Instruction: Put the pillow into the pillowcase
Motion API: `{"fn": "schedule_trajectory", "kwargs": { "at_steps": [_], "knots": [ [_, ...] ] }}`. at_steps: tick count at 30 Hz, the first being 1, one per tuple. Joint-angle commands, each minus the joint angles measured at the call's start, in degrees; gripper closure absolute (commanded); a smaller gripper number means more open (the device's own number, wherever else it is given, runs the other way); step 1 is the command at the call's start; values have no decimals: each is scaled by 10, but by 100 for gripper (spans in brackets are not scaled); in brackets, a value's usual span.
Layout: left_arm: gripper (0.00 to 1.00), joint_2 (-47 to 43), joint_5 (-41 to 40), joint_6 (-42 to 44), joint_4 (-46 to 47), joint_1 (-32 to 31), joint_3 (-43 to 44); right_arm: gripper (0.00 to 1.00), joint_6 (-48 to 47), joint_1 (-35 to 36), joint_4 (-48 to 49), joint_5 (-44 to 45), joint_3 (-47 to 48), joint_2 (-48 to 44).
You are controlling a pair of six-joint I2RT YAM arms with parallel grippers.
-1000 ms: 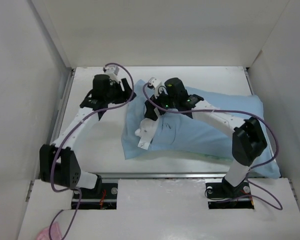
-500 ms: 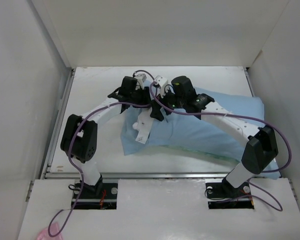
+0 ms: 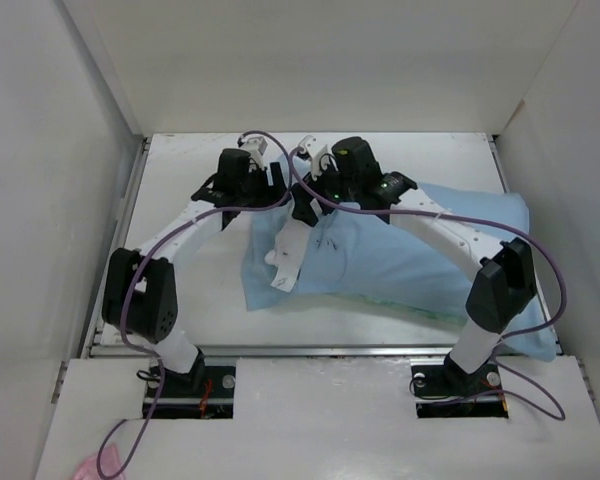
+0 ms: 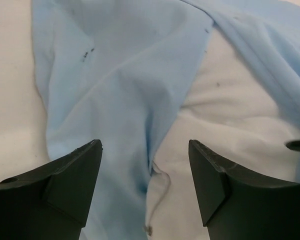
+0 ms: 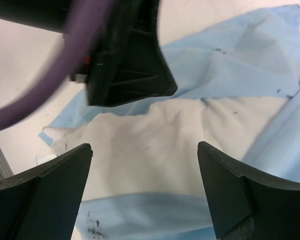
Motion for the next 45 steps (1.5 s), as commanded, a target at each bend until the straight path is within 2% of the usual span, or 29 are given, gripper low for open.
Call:
{"fn": "schedule_trajectory", "kwargs": {
  "at_steps": [1, 8, 9, 10, 13, 16, 19, 20, 22, 23, 25, 26, 31, 35, 37, 40, 42, 45],
  "knots": [
    [33, 55, 12, 18, 6, 6, 58, 9, -6, -1, -11, 15, 39, 16],
    [33, 175, 42, 43, -6, 0, 146, 9, -11, -1, -17, 27, 62, 37],
    [36, 185, 50, 43, -6, 0, 153, 9, -11, -1, -22, 34, 68, 42],
    [48, 204, 50, 43, -6, -5, 160, 10, -11, -1, -22, 34, 69, 42],
    [100, 219, 30, 36, -12, -5, 182, 13, -11, -1, -28, 40, 74, 54],
    [100, 200, 17, 28, 5, -5, 171, 19, -11, -1, -4, 61, 74, 77],
    [100, 136, -11, 10, 27, 0, 139, 24, 9, -1, 34, 83, 69, 116],
    [100, 95, -21, 10, 37, 0, 126, 32, 17, -1, 34, 93, 75, 128],
    [100, 53, -57, 4, 62, 6, 86, 38, 32, -1, 34, 131, 80, 151],
    [100, 35, -64, 4, 62, 6, 76, 59, 49, -7, 34, 140, 80, 151],
    [100, -12, -78, -2, 62, 18, 61, 91, 75, -22, 34, 165, 57, 156],
    [100, -25, -85, -2, 62, 18, 46, 100, 104, -27, 44, 176, 45, 146],
    [100, -74, -91, -9, 59, 29, 34, 100, 162, -68, 49, 243, -36, 78],
    [100, -105, -31, 0, 65, 29, 23, 100, 169, -75, 76, 272, -73, 52],
    [100, -113, 12, 0, 65, 29, 18, 100, 200, -75, 96, 287, -51, 82],
    [100, -127, 36, -16, 65, 29, -6, 100, 266, -67, 102, 385, 20, 145],
    [100, -143, 36, -22, 65, 24, -20, 100, 310, -62, 89, 450, 68, 171],
    [100, -175, 16, -33, 59, 24, -55, 100, 353, -73, 99, 473, 85, 185]
  ]
}}
